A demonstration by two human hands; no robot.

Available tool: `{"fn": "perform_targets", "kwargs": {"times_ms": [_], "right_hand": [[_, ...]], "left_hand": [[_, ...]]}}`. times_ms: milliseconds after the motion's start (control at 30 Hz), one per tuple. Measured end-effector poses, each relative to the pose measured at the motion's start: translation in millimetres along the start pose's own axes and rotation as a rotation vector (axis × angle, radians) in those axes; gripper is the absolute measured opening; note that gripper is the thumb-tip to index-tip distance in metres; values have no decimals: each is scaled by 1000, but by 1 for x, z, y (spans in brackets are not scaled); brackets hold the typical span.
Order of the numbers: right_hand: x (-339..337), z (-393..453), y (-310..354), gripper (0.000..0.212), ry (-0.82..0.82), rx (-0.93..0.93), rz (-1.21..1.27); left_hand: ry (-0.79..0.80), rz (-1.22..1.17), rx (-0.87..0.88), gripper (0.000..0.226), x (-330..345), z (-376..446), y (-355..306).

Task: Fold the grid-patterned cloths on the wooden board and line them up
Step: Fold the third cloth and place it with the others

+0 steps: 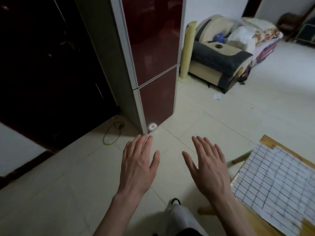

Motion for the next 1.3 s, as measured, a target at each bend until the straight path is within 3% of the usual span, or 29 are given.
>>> {"fn": "perform_targets", "kwargs": {"times_ms": [400,933,1300], "right_hand": [[10,124,-87,73,-54,239,14],[-15,226,-209,67,-208,576,-72],[-17,275,-286,67,-287,959,-118]], "left_hand": [[133,-79,266,57,77,179,-50],[187,-188,630,52,161,366,-187],[317,-291,986,53,240,482,-295]]}}
Point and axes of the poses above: each hand's wrist, its own z-axis towards the middle knuckle, its own x-axis out of the palm, y = z × x, the point moved 7 cm from there along z, towards the middle knuckle, and after that the axes turned 2 degrees about y, right-handed, at the moved point
